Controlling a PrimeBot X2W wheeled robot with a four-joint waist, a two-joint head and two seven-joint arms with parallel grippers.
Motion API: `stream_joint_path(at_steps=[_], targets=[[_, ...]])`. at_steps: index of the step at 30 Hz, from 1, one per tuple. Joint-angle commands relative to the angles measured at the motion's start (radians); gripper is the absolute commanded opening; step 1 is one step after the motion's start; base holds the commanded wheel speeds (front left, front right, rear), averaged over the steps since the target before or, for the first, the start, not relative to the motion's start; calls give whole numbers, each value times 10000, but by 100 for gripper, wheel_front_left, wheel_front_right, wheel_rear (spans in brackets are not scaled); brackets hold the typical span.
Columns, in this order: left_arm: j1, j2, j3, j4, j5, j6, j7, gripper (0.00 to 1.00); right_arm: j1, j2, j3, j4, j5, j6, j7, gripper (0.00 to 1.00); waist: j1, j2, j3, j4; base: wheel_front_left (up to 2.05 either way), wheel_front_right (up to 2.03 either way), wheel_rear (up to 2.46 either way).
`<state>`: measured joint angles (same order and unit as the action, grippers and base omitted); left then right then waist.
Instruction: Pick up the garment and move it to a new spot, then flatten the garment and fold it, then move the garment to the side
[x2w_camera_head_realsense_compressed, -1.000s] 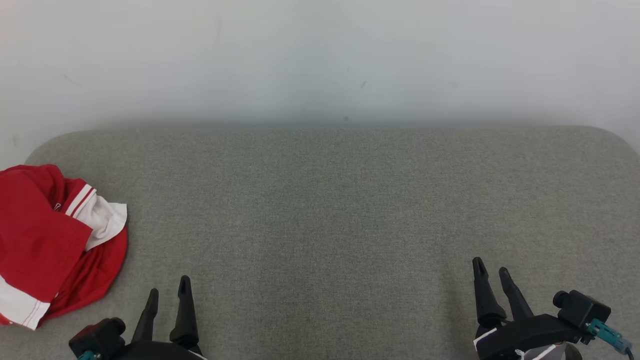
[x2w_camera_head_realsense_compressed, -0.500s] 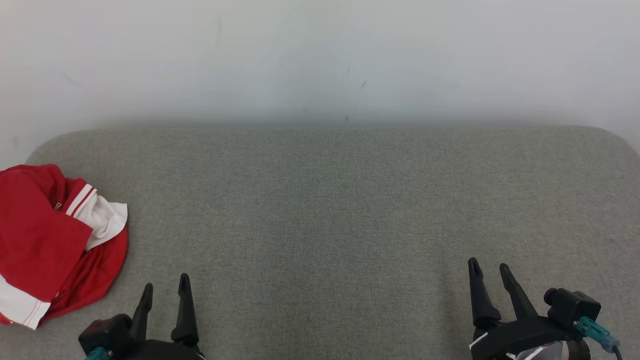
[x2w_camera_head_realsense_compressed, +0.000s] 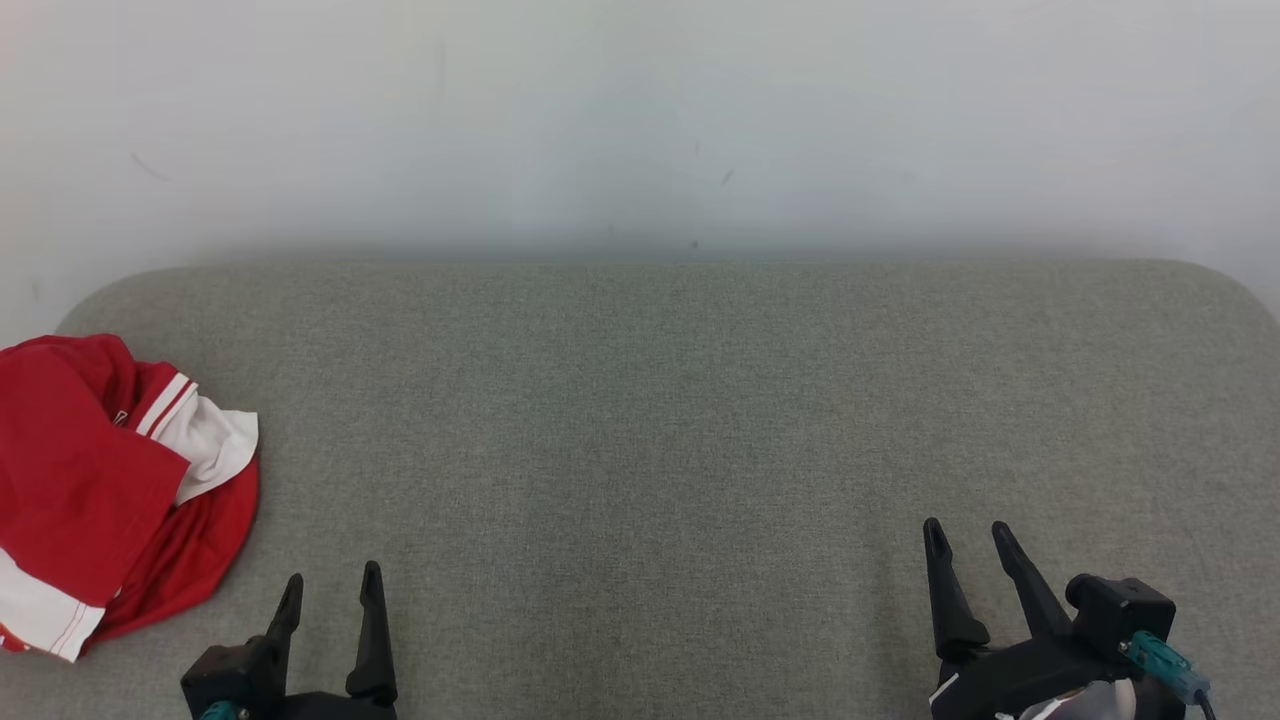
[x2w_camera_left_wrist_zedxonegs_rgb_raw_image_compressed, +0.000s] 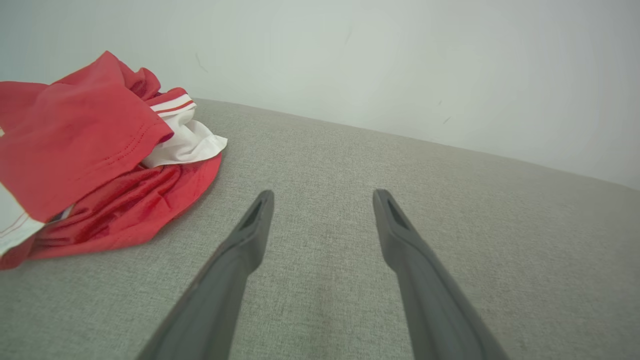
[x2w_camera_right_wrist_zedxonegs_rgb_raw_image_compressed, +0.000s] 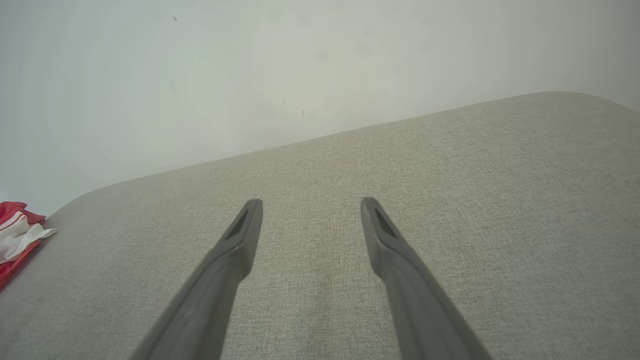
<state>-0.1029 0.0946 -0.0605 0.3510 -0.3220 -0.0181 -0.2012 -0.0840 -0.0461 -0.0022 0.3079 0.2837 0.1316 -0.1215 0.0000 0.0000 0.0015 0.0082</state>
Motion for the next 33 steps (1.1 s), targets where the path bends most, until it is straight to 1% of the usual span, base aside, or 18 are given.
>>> stream_joint_path(at_steps=[1,10,33], targets=[[-137,33,28,28,165,-31,-87,100,-180,-54,28,-53,-246,-13,-66,100,0,0,-4,-2,0,0,0],[-218,23,7,290,621,-141,-259,100,-152,-55,85,-54,-972,-14,-206,100,0,0,-8,6,0,0,0],[-506,97,-136,694,2005,24,-631,100,-338,-58,305,141,-2560,-17,-587,100,0,0,142,-2,0,0,0]])
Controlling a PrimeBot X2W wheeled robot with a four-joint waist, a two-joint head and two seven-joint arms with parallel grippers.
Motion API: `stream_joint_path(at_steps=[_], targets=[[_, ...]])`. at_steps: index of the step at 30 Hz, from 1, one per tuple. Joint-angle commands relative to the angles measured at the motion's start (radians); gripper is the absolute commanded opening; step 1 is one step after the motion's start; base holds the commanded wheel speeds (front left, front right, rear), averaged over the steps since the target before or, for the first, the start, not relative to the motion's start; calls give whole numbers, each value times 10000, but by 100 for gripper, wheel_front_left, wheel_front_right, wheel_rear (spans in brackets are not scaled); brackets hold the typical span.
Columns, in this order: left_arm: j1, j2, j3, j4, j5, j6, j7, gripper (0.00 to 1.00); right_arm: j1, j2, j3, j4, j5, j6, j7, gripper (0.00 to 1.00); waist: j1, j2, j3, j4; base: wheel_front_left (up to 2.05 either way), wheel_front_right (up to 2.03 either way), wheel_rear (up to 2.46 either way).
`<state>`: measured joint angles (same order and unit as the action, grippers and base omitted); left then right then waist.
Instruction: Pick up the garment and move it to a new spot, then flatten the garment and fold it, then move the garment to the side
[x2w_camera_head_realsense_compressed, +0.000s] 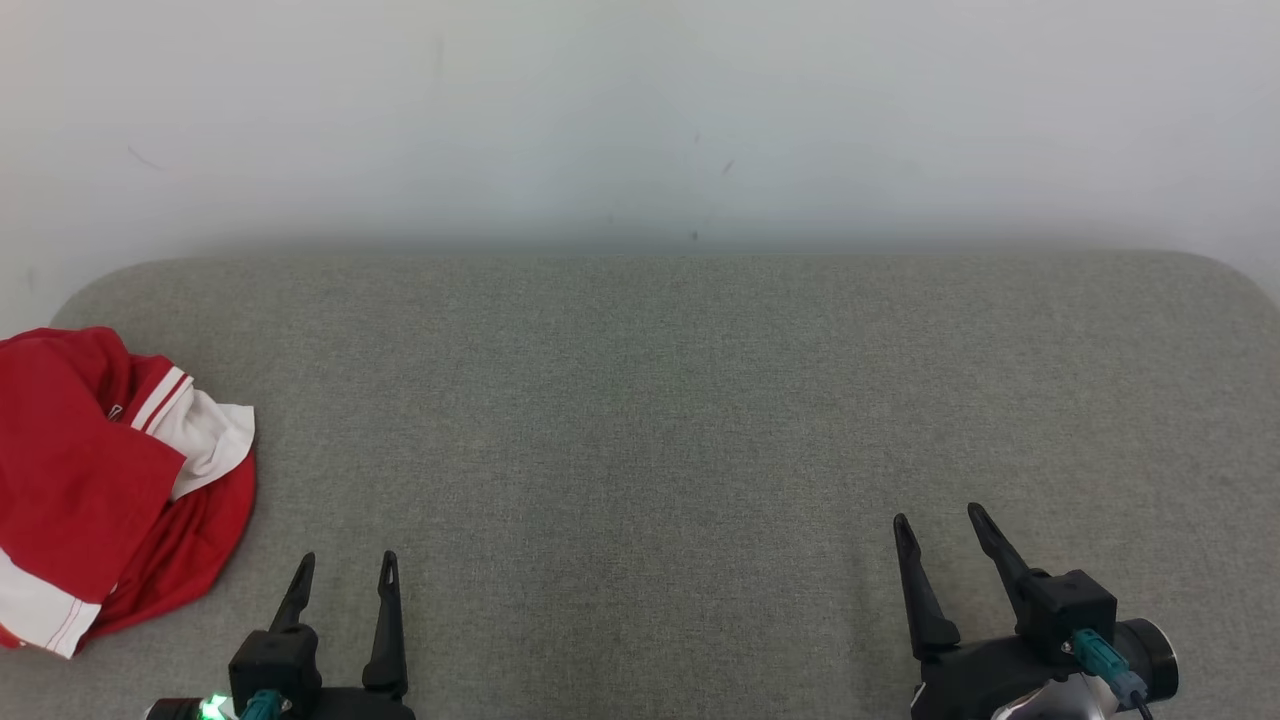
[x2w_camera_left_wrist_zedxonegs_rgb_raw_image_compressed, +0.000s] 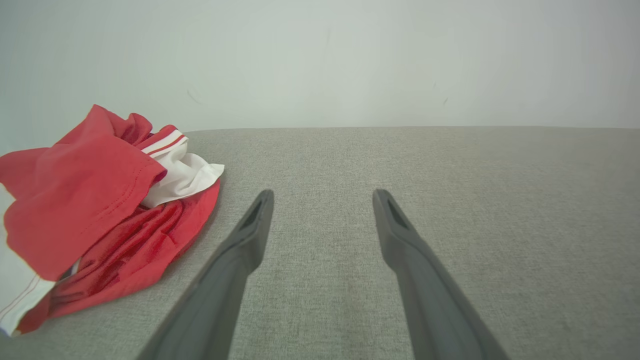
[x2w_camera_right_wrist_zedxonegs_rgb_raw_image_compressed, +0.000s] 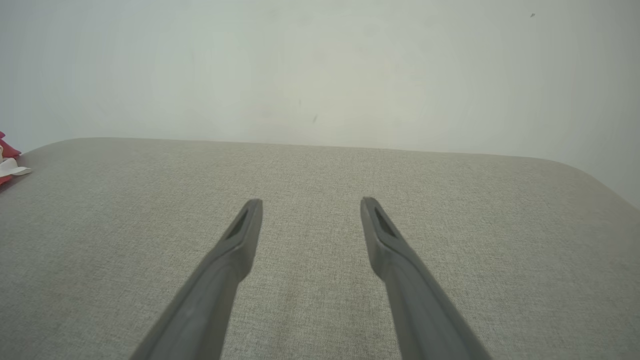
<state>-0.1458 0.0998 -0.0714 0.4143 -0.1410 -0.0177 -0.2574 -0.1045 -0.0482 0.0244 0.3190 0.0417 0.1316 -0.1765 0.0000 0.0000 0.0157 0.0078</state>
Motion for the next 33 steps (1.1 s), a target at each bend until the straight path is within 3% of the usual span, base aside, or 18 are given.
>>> stream_joint_path(at_steps=[1,21,26,33], targets=[[-95,50,-31,69,237,26,-82,100,-145,-36,50,44,-212,-17,-69,100,0,0,0,5,0,0,0],[-135,-63,97,-3,-286,-53,-84,100,-67,-32,86,35,0,-17,-148,100,0,0,19,316,0,0,0],[-146,-116,87,-26,-295,61,-84,100,-13,-32,57,-86,-12,-17,-77,100,0,0,60,975,0,0,0],[157,-111,174,-93,-347,225,-84,100,81,-30,133,-202,62,-17,-19,100,0,0,89,2445,0,0,0]])
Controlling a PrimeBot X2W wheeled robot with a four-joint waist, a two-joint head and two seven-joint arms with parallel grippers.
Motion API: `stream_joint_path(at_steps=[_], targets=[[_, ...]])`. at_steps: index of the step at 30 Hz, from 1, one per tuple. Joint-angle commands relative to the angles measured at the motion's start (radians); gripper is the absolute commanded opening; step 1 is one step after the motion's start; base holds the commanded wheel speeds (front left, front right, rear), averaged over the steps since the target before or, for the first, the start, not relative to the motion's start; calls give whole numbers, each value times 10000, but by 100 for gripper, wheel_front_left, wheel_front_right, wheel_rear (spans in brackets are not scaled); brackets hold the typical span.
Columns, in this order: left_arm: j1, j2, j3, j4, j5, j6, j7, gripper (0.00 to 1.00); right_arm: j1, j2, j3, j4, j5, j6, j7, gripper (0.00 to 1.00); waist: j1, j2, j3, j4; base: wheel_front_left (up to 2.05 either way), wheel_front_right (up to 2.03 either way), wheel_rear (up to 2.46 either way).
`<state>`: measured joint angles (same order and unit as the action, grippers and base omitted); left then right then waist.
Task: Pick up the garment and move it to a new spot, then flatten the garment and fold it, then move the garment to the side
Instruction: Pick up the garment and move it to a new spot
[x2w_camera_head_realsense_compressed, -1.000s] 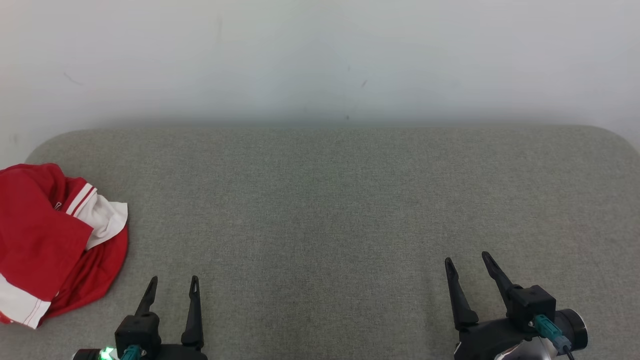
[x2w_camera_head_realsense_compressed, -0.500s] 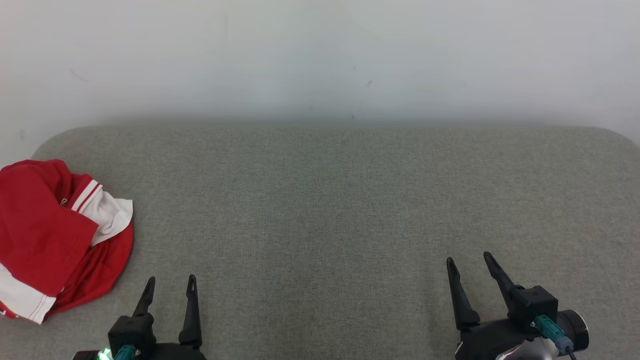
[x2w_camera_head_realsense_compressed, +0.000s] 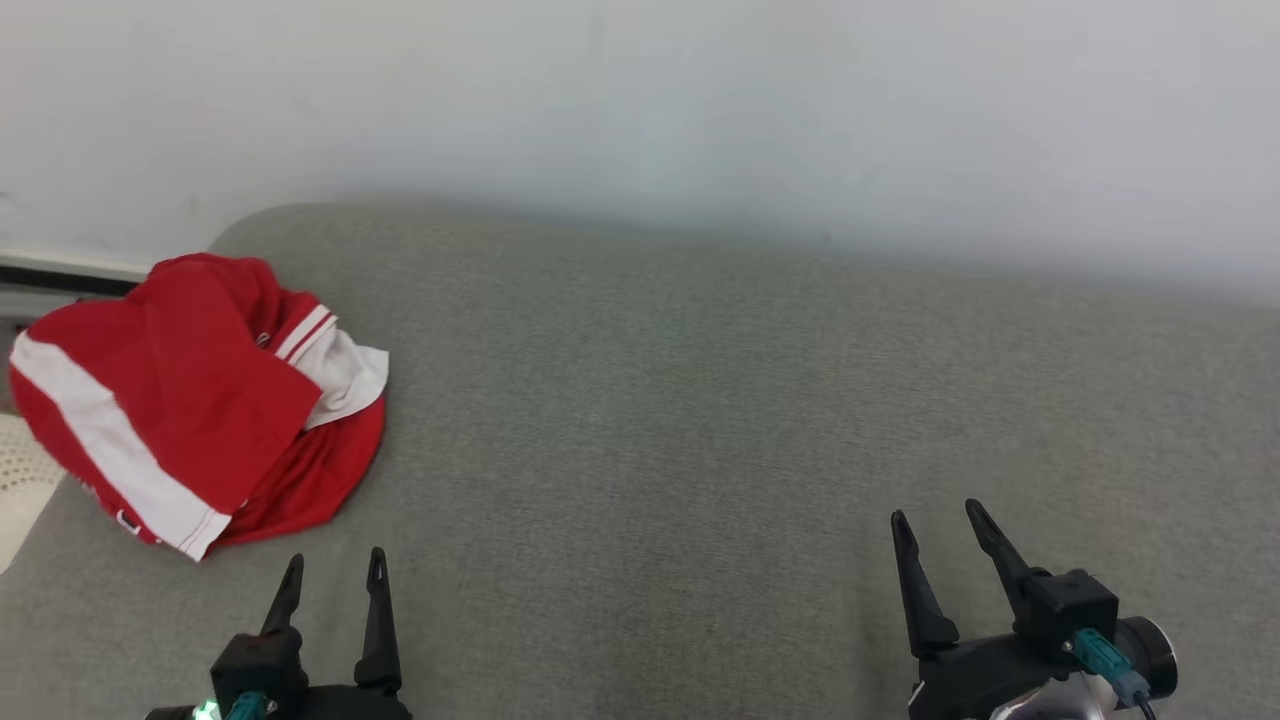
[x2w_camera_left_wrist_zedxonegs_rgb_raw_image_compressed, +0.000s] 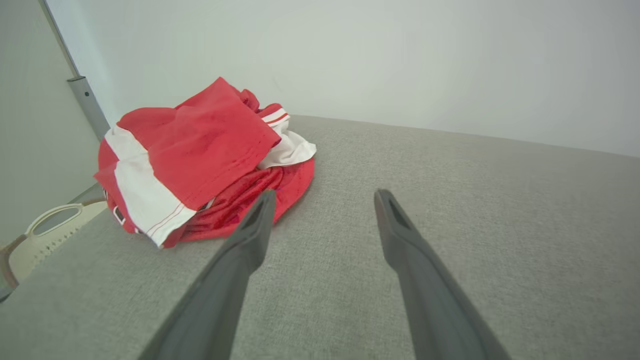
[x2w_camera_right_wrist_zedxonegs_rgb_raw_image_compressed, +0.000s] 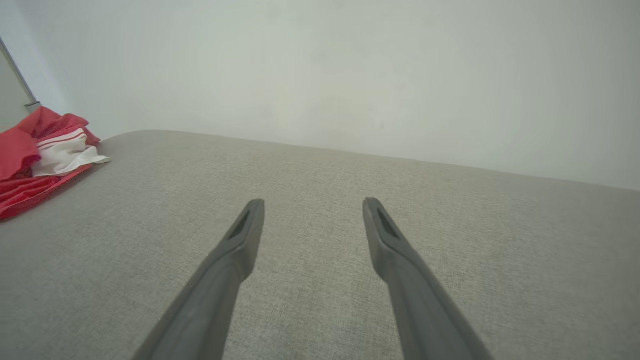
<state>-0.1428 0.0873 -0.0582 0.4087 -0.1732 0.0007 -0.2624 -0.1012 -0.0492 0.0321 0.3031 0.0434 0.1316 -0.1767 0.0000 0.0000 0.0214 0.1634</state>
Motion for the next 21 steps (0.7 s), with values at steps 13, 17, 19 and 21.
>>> stream_joint_path(at_steps=[13,17,19,21], targets=[[378,213,104,150,-154,34,-34,100,39,-24,391,53,237,-17,-4,100,0,0,-9,3190,0,0,0],[457,256,111,176,-218,57,-32,100,60,-24,502,125,297,-17,-47,100,0,0,-18,3587,0,0,0],[479,270,181,128,-288,92,-32,100,-12,-22,630,135,328,-17,-28,100,0,0,38,3633,0,0,0],[543,278,217,31,-356,148,-32,100,-105,-25,703,175,339,-17,-5,100,0,0,80,3660,0,0,0]])
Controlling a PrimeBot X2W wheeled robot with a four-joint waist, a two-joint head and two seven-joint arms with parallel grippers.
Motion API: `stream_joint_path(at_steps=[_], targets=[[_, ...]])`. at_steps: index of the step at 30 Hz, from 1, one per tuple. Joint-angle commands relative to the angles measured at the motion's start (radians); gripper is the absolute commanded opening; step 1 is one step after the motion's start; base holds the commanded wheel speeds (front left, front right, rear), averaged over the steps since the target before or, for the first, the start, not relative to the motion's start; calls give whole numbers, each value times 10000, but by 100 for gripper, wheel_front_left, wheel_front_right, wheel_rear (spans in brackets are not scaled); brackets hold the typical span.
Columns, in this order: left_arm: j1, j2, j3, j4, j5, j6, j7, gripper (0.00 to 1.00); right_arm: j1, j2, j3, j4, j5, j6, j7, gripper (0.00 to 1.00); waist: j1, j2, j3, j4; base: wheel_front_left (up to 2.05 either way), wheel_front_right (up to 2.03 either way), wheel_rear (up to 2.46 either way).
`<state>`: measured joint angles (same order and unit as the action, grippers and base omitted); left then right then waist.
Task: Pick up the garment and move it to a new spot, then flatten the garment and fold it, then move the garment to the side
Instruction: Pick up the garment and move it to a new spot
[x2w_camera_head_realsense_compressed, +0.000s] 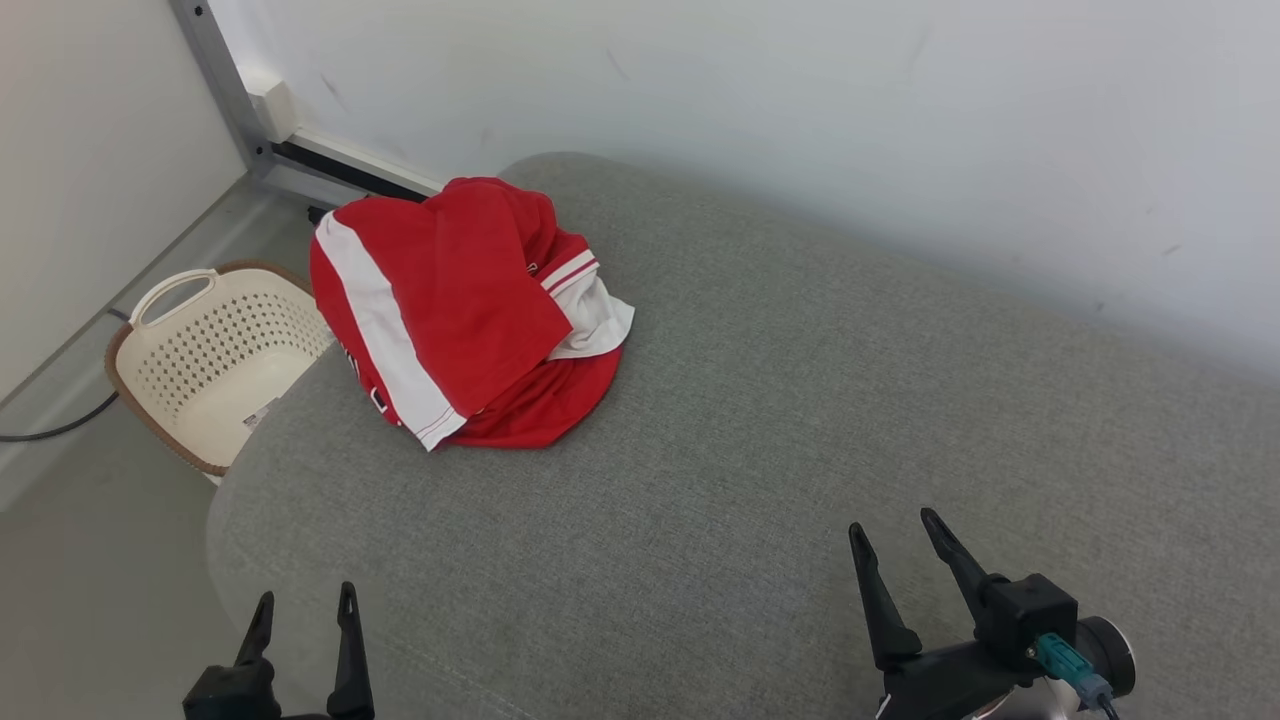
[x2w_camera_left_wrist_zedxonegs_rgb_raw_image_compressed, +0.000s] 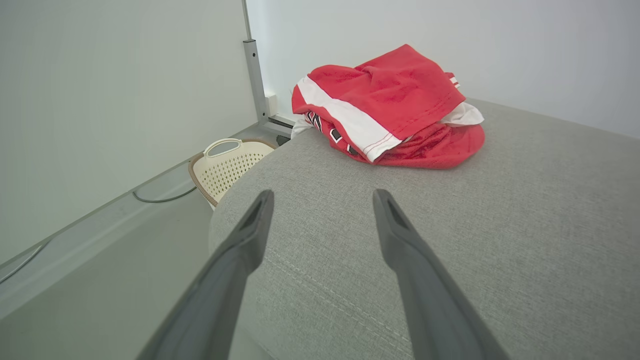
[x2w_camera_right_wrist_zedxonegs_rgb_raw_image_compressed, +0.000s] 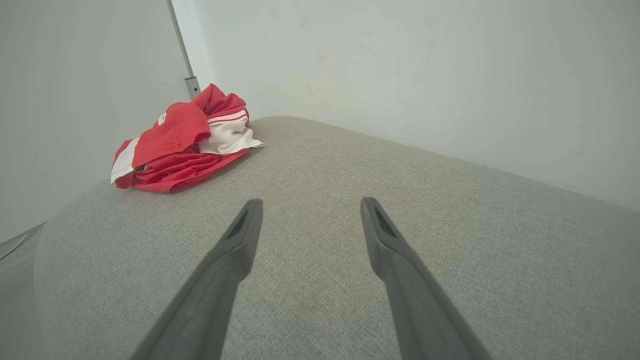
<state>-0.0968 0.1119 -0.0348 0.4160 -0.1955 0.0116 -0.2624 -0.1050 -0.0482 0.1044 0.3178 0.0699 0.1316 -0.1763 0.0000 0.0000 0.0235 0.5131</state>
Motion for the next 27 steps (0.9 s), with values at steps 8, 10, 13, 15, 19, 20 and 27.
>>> stream_joint_path(at_steps=[8,10,13,15,19,20,27], targets=[[246,44,-14,-178,-166,129,6,100,-276,-35,140,199,60,-17,-70,100,0,0,118,185,0,0,0],[183,37,-43,-151,-253,63,62,100,-248,-33,162,222,80,-17,-98,100,0,0,112,171,0,0,0],[-177,-1,4,26,-499,-46,340,100,-167,-35,70,183,46,-17,-82,100,0,0,159,151,0,0,0],[-712,19,7,171,-705,-210,651,100,-129,-33,-4,112,-73,-17,-17,100,0,0,266,150,0,0,0],[-2293,33,83,734,-1128,-500,1349,100,-183,-42,-98,-190,-414,-17,214,100,0,0,685,50,0,0,0],[-2761,39,134,944,-1279,-567,1548,100,-263,-74,-43,-326,-507,-17,310,100,0,0,871,-60,0,0,0],[-5662,518,284,2454,-1969,-999,3003,100,-701,-605,377,-1298,-653,-17,944,100,0,0,2279,-1140,0,0,0]])
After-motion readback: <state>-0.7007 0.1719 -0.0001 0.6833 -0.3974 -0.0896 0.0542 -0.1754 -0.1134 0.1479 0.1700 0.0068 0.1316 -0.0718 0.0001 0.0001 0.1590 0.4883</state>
